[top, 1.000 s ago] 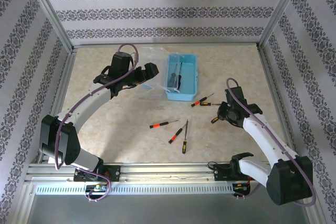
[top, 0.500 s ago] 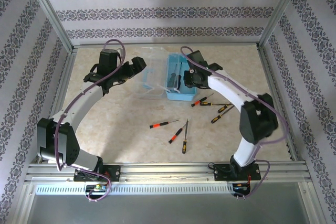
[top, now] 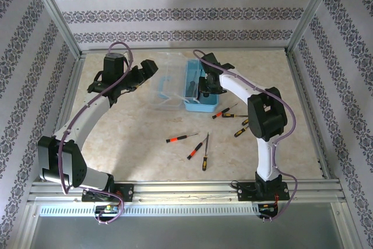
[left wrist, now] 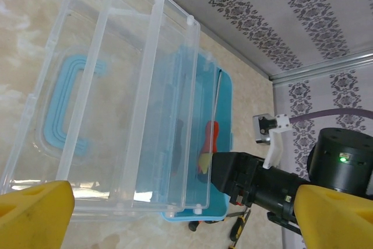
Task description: Pack the tool kit
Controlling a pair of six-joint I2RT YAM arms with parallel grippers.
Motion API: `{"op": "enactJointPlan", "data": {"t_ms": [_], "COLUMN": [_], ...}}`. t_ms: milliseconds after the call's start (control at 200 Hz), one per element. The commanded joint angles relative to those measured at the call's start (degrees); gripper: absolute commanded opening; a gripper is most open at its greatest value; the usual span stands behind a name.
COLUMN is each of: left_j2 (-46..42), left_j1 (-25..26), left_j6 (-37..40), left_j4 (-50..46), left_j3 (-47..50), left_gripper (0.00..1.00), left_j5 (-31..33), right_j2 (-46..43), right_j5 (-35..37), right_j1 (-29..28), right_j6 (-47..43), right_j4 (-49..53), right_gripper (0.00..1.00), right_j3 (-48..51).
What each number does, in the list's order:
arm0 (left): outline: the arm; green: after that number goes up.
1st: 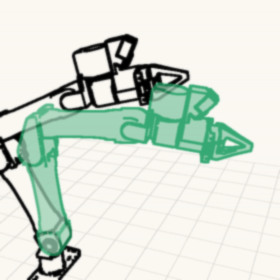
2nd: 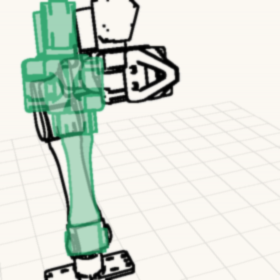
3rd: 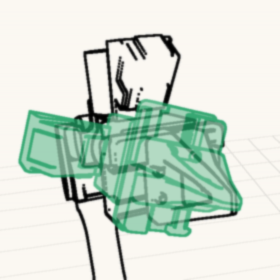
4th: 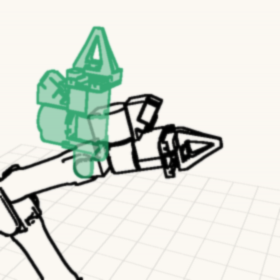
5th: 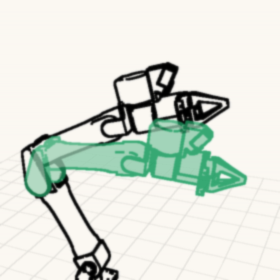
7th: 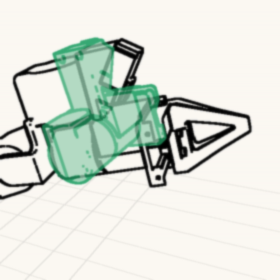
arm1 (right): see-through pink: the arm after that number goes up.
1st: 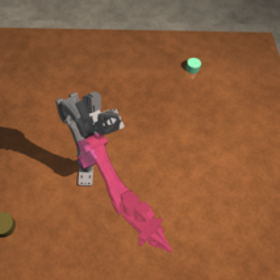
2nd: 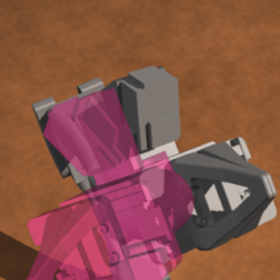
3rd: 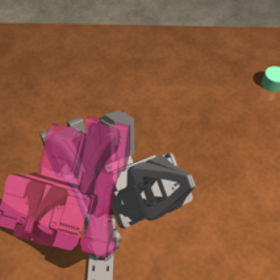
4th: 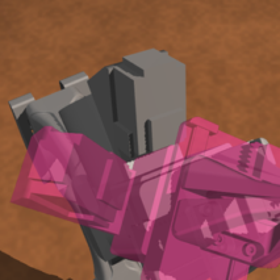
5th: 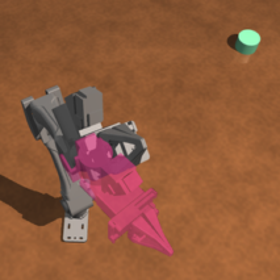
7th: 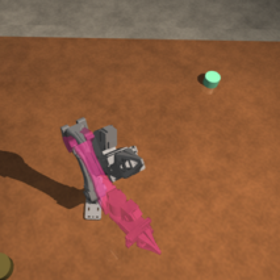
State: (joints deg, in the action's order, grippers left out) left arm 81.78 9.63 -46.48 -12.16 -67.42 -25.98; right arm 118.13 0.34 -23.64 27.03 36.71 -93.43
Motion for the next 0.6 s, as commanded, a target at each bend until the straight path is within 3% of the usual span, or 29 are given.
{"op": "enactJointPlan", "data": {"t_ms": [0,295,375,440,600], "left_j2": [-2.0,-0.9,-0.7,-0.6,-0.4], "left_j1": [-1.0,-1.3,-1.3,-1.4,-1.4], "left_j6": [-1.7,-1.7,-1.7,-1.7,-1.8], "left_j4": [3.5,3.5,3.5,3.5,3.7], "left_j3": [1.0,1.1,1.0,1.0,1.2], "left_gripper": [0.97,0.97,0.97,0.97,0.97], "left_j5": [-1.6,-1.5,-1.6,-1.9,-1.8], "right_j2": [2.7,4.7,4.2,3.1,1.4], "right_j5": [-1.7,-4.6,-5.1,-5.0,-6.1], "right_j1": [1.0,2.6,2.6,2.7,2.8], "right_j6": [0.4,0.9,0.7,0.6,0.4], "right_j4": [0.8,0.8,1.2,1.2,3.1], "right_gripper": [0.20,0.23,0.27,0.36,0.41], "right_j3": [-1.9,-2.2,-2.1,-1.9,-3.7]}}
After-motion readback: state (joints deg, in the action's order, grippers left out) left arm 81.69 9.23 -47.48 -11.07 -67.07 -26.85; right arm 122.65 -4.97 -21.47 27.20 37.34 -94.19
